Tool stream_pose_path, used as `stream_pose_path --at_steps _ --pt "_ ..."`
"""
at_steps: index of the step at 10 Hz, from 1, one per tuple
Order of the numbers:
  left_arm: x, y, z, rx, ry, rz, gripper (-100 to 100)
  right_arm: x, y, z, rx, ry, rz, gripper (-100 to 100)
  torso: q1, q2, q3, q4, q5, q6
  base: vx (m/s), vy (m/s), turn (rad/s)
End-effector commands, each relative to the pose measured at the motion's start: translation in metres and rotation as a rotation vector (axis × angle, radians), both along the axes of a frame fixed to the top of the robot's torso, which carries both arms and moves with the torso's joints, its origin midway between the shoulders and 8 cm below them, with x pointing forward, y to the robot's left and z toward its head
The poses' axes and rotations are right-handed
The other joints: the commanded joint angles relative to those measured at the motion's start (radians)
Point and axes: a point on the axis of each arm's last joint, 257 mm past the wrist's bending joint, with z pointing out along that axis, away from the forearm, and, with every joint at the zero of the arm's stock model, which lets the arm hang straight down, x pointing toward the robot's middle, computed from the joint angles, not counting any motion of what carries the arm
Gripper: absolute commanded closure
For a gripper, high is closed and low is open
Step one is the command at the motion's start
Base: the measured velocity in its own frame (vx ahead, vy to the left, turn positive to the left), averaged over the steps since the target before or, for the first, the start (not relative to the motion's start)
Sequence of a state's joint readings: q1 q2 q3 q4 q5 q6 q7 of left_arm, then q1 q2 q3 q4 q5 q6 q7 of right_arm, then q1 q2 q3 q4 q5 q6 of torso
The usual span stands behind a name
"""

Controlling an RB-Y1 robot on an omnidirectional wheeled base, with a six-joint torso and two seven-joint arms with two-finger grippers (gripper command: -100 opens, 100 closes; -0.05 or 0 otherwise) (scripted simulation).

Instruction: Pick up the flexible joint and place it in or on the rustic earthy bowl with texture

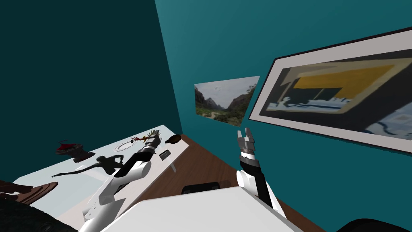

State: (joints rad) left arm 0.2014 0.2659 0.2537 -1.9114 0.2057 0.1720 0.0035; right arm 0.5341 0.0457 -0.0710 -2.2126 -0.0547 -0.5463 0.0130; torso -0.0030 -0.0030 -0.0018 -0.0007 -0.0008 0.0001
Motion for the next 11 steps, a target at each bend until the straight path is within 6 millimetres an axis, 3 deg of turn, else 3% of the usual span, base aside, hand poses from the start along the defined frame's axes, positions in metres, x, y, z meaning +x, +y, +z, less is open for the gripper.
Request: stream_pose_path --at_steps 1,6,8,11 --pt "0.002 0.004 -0.013 -0.008 0.040 0.008 -100 0.000 0.000 0.000 0.000 0.000 0.000 0 0.000 0.000 0.000 0.000 0.000 0.000 0.022 -0.023 -0.006" --pt "0.005 0.049 -0.076 -0.050 0.249 0.092 -100 0.000 0.000 0.000 0.000 0.000 0.000 0 0.001 -0.001 0.000 0.000 0.000 0.000 0.045 -0.040 0.035" --pt "0.001 0.051 -0.090 -0.064 0.298 0.099 -100 0.000 0.000 0.000 0.000 0.000 0.000 0 0.001 -0.001 -0.001 0.000 0.000 0.000 0.034 -0.024 0.007" --pt "-0.005 0.076 -0.125 -0.098 0.416 0.152 -100 0.000 0.000 0.000 0.000 0.000 0.000 0 0.001 0.001 0.000 0.000 0.000 0.000 0.045 -0.037 0.037"
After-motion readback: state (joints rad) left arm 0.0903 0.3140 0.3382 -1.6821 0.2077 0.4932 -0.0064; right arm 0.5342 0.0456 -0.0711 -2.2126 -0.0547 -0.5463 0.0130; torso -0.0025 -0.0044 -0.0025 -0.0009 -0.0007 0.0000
